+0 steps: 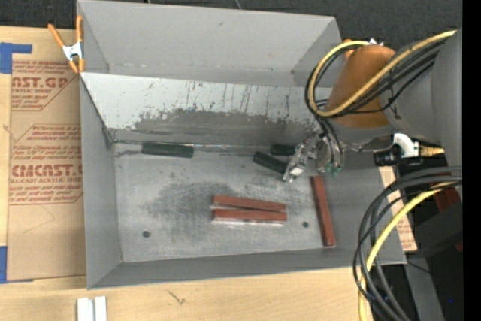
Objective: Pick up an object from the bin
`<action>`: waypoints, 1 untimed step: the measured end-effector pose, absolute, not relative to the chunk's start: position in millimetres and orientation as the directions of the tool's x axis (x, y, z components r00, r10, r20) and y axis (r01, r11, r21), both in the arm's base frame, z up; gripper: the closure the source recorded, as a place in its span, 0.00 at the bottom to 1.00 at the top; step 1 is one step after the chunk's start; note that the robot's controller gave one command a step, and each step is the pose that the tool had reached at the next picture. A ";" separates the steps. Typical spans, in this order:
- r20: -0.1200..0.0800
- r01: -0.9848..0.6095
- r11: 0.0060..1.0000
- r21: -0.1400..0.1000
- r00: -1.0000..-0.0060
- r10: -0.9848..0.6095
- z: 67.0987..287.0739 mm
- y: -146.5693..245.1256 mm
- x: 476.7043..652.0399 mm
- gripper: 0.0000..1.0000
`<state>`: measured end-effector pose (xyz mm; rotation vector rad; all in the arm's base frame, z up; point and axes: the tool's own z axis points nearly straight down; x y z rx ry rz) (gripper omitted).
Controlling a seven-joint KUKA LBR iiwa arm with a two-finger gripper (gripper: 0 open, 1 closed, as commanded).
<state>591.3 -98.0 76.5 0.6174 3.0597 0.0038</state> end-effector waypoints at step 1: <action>-0.019 0.388 0.922 0.006 -0.922 0.388 76.5 -98.0 591.3 1.00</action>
Offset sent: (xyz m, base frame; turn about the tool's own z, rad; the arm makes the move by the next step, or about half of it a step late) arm 0.0000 -0.0001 0.0299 -0.0001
